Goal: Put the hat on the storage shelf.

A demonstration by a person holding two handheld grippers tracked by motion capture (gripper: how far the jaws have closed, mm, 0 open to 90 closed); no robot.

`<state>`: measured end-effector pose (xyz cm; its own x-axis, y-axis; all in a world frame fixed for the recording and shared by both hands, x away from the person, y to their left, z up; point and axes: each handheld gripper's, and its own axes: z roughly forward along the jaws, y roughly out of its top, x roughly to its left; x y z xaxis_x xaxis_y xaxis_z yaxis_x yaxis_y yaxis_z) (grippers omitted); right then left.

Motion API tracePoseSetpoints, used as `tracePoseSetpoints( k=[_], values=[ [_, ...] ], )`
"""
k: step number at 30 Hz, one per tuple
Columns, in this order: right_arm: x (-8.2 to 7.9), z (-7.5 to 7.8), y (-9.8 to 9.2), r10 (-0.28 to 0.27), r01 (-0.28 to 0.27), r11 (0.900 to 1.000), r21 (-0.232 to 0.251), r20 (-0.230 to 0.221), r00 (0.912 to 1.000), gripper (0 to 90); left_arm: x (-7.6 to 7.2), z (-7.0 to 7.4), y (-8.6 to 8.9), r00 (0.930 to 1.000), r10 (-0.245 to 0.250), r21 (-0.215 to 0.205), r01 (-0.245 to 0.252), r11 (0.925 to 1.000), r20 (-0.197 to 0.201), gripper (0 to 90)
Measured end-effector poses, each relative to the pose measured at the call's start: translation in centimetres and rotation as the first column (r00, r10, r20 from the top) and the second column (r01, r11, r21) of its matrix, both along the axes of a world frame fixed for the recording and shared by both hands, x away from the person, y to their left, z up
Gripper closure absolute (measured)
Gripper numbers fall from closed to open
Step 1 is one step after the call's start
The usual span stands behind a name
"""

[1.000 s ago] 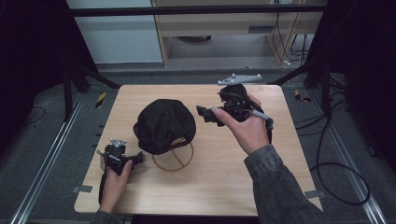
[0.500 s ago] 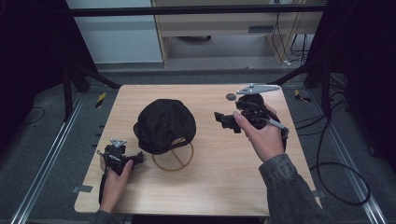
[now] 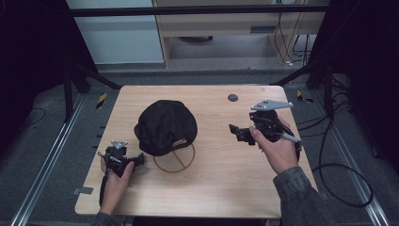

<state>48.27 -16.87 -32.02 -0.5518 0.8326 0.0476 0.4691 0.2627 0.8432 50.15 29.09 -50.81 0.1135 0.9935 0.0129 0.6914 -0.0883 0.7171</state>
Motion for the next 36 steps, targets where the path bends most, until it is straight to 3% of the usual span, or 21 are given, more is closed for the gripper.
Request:
tracePoseSetpoints(
  k=[20, 36],
  values=[
    [-1.3, -6.6, -2.7, -0.047, 0.046, 0.999, -0.026, -0.05, 0.9976, 17.1, 0.0, 0.0, 0.0, 1.0, -0.003, 0.004, 0.003, 1.0, -0.004, 0.0],
    [-1.5, -12.2, -3.8, -0.081, 0.077, 0.996, -0.033, -0.13, 0.9882, 15.8, 0.0, 0.0, 0.0, 1.0, -0.003, 0.004, 0.003, 1.0, -0.004, 0.0]
  ],
)
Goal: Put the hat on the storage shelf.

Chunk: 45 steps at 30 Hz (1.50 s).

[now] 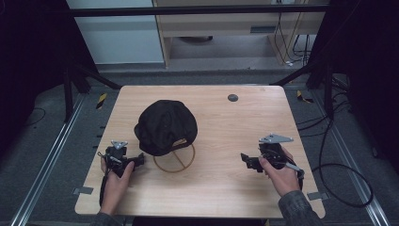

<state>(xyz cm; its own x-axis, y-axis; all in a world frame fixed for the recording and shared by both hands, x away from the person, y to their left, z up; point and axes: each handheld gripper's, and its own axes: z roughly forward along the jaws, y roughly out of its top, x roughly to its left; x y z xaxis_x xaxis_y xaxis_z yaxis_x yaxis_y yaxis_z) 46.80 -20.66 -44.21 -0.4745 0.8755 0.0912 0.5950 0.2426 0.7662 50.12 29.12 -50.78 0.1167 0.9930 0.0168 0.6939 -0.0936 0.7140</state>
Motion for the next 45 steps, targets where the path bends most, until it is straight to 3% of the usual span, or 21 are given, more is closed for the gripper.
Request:
tracePoseSetpoints(
  k=[16, 33, 37, 41, 45],
  values=[
    [0.4, -4.1, 0.7, -0.012, 0.012, 1.0, -0.003, -0.059, 0.9982, 14.6, 0.0, 0.0, 0.0, 1.0, 0.0, 0.0, 0.0, 1.0, 0.0, 0.0],
    [2.1, -5.6, 1.7, -0.114, 0.117, 0.992, 0.04, -0.06, 0.9917, 11.1, 0.3, 0.0, 0.4, 0.9996, 0.028, -0.005, -0.028, 0.9996, 0.004, 0.0],
    [2.5, -6.2, 1.9, -0.127, 0.127, 0.992, -0.013, -0.069, 0.9895, 10.0, 0.4, 0.0, 0.4, 0.9995, 0.03, -0.006, -0.03, 0.9995, 0.004, 0.0],
    [2.5, -6.8, 2.3, -0.137, 0.136, 0.984, -0.111, -0.005, 0.9906, 6.8, 0.4, 0.0, 0.4, 0.9995, 0.03, -0.006, -0.03, 0.9995, 0.004, 0.0],
    [2.4, -7.0, 2.3, -0.135, 0.134, 0.985, -0.111, 0.001, 0.9909, 6.6, 0.4, 0.0, 0.4, 0.9995, 0.031, -0.005, -0.031, 0.9995, 0.004, 0.0]
  ],
)
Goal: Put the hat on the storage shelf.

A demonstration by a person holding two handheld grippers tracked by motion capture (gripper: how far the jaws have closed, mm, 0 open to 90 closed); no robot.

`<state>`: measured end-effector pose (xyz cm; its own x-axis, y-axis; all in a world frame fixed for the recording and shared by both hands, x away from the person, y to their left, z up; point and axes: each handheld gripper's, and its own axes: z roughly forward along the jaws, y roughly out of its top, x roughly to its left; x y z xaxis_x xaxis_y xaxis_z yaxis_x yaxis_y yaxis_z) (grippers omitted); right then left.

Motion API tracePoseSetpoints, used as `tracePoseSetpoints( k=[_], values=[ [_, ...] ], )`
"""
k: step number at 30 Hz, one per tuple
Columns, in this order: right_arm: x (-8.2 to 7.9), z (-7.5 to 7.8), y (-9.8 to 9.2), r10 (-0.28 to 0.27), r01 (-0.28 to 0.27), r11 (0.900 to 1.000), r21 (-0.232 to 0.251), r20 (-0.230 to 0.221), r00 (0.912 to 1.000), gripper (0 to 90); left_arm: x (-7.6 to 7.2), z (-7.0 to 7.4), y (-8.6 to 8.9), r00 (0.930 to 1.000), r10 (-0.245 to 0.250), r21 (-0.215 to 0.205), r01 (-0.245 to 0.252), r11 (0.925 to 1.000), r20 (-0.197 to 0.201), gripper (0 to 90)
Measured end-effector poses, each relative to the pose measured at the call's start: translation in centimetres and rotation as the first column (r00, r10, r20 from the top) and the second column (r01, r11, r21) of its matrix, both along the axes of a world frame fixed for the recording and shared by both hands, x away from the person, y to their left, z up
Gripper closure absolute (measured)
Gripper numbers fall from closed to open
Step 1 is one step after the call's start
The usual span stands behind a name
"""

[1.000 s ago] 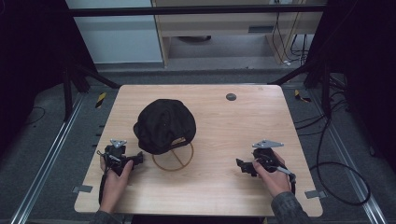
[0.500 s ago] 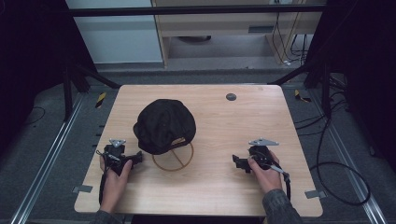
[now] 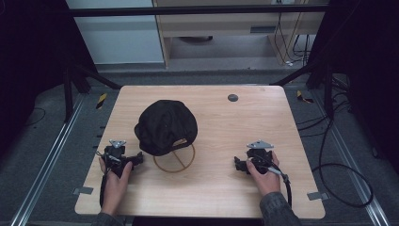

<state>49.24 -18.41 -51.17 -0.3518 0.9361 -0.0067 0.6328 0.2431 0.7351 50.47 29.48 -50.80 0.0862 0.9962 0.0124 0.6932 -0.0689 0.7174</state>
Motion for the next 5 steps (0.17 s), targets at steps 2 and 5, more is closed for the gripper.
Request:
tracePoseSetpoints(
  k=[2, 5],
  values=[
    [-0.15, 0.01, -0.15, 0.012, -0.012, 1.0, 0.001, -0.002, 0.9999, 6.5, -0.03, 0.0, -0.01, 1.0, 0.001, 0.0, -0.001, 1.0, 0.0, 0.0],
    [-0.31, 0.01, -0.65, 0.034, -0.034, 0.999, 0.004, -0.003, 0.9994, 6.5, -0.08, 0.0, 0.0, 1.0, 0.002, 0.0, -0.002, 1.0, 0.0, 0.0]
  ],
)
